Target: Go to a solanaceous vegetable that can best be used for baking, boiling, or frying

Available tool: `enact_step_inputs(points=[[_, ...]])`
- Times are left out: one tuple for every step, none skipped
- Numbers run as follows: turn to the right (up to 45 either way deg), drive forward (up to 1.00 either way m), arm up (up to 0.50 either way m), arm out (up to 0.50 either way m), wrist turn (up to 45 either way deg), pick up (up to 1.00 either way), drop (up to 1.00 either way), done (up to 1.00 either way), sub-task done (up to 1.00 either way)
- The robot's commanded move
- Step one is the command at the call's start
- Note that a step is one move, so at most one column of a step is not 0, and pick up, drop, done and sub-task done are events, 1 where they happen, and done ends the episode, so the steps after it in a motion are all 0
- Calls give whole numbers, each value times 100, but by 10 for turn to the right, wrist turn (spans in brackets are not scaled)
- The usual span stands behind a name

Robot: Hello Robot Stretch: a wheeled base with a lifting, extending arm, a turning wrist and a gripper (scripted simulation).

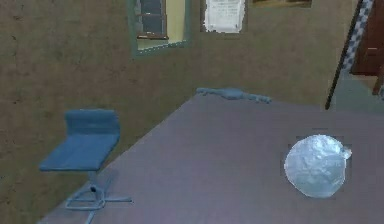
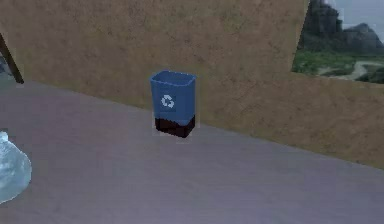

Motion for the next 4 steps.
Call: enact_step_inputs(points=[[60, 0, 0, 0, 0, 0, 0, 0, 0], [0, 30, 0, 0, 0, 0, 0, 0, 0], [-420, 0, 0, 0, 0, 0, 0, 0, 0], [0, 35, 0, 0, 0, 0, 0, 0, 0]])
